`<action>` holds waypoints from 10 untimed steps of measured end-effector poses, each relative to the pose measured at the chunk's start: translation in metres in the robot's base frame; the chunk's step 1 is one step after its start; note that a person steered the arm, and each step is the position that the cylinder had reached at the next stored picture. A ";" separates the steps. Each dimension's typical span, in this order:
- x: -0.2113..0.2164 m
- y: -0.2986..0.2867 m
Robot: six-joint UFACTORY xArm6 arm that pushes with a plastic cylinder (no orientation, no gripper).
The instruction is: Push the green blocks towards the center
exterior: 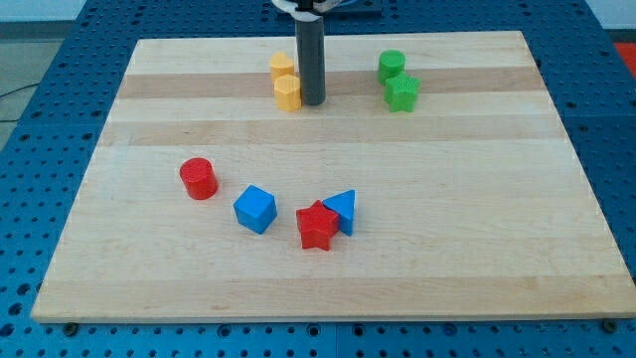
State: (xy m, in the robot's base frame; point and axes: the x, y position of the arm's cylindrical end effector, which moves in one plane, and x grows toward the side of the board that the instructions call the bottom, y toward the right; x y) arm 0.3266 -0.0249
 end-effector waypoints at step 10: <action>0.051 -0.014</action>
State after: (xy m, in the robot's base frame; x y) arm 0.3777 -0.0385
